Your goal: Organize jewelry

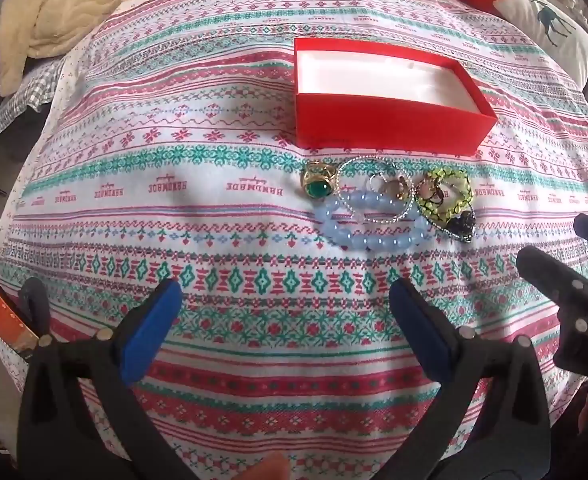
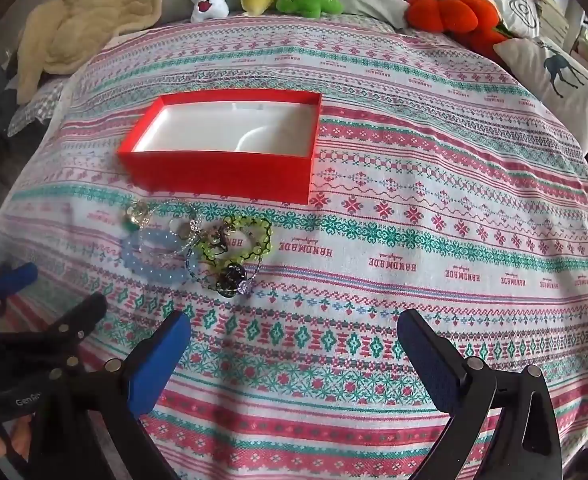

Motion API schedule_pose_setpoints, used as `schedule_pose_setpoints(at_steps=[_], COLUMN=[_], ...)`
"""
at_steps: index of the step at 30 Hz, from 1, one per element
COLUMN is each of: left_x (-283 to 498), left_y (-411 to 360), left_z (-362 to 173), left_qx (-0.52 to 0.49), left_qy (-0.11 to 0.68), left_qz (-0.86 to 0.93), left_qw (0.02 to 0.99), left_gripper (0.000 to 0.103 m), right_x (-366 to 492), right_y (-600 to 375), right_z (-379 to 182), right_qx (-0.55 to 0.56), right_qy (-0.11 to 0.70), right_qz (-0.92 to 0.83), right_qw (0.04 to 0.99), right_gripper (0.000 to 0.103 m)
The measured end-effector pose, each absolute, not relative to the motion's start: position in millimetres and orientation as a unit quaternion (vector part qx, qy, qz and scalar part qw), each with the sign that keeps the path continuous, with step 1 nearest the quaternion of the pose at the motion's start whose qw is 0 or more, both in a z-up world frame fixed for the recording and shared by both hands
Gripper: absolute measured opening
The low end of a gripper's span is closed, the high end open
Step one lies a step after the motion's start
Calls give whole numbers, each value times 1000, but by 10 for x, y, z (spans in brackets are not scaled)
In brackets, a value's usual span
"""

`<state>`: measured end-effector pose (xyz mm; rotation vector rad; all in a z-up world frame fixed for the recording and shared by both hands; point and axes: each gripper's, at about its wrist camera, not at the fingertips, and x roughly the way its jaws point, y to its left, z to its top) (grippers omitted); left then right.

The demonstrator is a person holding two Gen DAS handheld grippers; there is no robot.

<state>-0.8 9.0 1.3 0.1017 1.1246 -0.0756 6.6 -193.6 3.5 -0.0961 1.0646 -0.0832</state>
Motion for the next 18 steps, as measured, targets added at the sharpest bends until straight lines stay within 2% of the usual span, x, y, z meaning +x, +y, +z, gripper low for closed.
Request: schedule_pose_setpoints(at_steps=[18], left_x=[-26], left_y=[46], left_z=[12], left_qx=[48], left_qy=[532], left_qz=[-39], left_qw=[844], left_gripper=[103], right_x=[86], right_y=[-1911], right_z=[-16], right_qx=[-58], right_qy=[513], right_qz=[-49], right_qw=[855], right_gripper=[103])
